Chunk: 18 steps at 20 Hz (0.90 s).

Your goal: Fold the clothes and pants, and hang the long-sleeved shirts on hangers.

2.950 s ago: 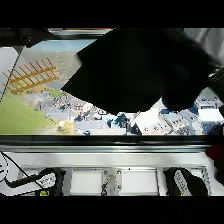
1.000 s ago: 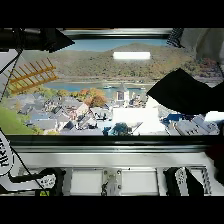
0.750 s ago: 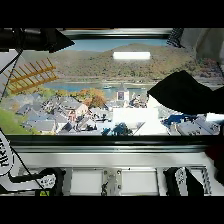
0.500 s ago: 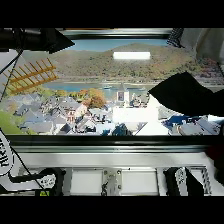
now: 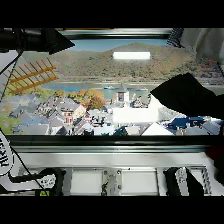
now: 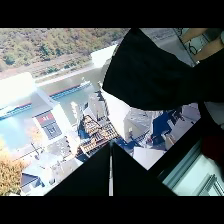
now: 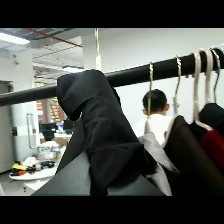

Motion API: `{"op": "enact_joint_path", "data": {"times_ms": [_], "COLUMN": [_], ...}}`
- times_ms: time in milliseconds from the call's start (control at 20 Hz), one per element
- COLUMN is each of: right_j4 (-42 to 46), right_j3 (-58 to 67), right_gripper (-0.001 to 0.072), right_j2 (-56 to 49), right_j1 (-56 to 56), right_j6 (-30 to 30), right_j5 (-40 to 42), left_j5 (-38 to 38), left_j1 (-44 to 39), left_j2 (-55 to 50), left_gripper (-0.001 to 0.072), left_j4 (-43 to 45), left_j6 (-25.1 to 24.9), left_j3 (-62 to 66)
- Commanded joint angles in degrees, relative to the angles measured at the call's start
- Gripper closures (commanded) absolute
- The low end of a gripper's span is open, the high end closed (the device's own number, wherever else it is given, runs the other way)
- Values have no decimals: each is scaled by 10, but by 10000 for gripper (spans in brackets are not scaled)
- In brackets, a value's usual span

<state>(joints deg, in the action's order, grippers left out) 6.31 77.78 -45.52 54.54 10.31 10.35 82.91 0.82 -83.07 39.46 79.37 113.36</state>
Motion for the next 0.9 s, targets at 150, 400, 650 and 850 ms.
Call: {"op": "enact_joint_path", "data": {"times_ms": [150, 400, 650, 850], "right_j4": [-32, -42, -58, -66], "right_j3": [-35, -42, -42, -42], "right_gripper": [704, 704, 704, 704], "right_j2": [-14, -25, -38, -45], "right_j1": [45, 57, 57, 57], "right_j6": [0, 0, 0, 0], "right_j5": [2, 2, 2, 2], "left_j5": [2, 7, 26, 32], "left_j1": [0, 0, 0, 0], "left_j2": [0, 0, 0, 0], "left_gripper": [694, 694, 694, 694], "left_j4": [0, 0, 0, 0], "left_j6": [-1, -1, -1, -1], "left_j3": [1, 1, 1, 1]}}
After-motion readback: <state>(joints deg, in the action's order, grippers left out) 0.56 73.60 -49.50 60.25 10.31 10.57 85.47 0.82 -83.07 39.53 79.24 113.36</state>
